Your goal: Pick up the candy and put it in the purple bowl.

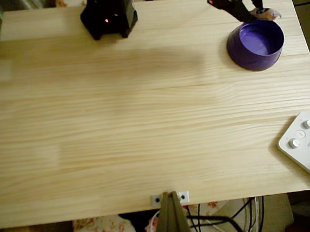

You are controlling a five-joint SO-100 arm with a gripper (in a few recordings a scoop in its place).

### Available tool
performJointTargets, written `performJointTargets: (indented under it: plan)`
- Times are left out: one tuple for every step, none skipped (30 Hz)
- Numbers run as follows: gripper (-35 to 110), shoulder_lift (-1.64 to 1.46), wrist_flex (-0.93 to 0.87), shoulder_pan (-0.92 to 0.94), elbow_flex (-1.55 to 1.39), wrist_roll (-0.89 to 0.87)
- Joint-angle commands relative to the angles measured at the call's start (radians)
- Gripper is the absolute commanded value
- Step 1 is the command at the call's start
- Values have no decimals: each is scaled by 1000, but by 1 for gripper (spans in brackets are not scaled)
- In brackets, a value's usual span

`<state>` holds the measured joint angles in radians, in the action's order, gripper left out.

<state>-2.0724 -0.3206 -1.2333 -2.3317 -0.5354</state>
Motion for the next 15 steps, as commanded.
performJointTargets:
  plan:
    - [0,17,130,-25,80,54]
    - [0,28,161,-23,75,74]
    - [0,34,190,-21,67,89]
    - [0,37,219,-21,58,103]
    - [0,40,241,-20,49,109]
    - [0,41,259,-20,40,117]
    - [0,43,281,-20,31,123]
    - [0,48,301,-20,23,127]
    - [0,54,324,-18,15,133]
    - [0,63,334,-17,14,135]
    - [0,72,342,-15,14,135]
    - [0,80,348,-15,14,135]
    - [0,84,350,-15,14,137]
    - [0,87,350,-18,14,137]
    - [0,89,351,-23,12,137]
